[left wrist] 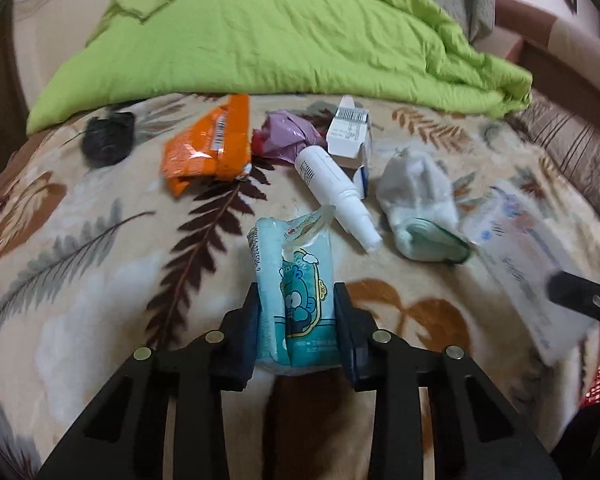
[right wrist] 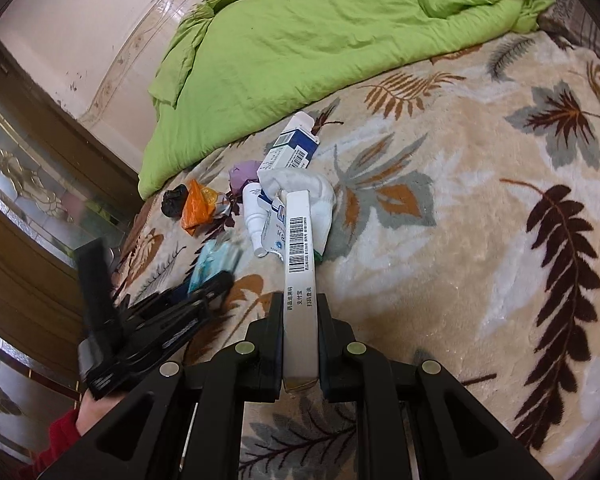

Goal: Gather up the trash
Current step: 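Grasp the white barcode box with the right gripper while the left grasps the blue wipe pack, then hold the white box and blue wipe pack lifted above the bed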

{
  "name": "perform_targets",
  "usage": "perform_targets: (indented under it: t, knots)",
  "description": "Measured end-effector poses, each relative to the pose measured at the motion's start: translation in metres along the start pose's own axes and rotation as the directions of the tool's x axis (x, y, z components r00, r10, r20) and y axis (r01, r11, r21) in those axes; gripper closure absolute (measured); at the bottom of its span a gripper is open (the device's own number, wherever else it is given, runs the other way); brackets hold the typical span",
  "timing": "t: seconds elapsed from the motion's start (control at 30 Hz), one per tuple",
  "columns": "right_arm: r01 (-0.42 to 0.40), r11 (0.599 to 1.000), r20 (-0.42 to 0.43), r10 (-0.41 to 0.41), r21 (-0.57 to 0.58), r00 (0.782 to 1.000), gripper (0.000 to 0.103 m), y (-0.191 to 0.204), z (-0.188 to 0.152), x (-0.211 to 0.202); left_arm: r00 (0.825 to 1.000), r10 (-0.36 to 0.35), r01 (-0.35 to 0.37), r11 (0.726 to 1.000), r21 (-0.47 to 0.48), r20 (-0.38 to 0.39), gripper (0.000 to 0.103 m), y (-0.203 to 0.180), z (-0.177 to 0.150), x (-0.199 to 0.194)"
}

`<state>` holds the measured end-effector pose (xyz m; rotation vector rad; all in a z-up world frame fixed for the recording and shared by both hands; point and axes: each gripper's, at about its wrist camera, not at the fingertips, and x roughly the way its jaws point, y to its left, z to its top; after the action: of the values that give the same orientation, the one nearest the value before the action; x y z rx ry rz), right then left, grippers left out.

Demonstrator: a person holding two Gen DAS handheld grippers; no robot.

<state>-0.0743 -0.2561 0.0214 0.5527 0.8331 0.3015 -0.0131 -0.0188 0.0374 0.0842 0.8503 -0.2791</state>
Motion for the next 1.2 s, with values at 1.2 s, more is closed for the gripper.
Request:
perform_targets:
  t: [1.2]
  knots:
    - [0.108,0.971,0.135,-0.08,-0.211,0.988,0.088,0.039,-0.023,-0.035,0.933,0.25,-0.252,0.967,-0.026,0.26,0.07,-0.02,-0.058,-0.097]
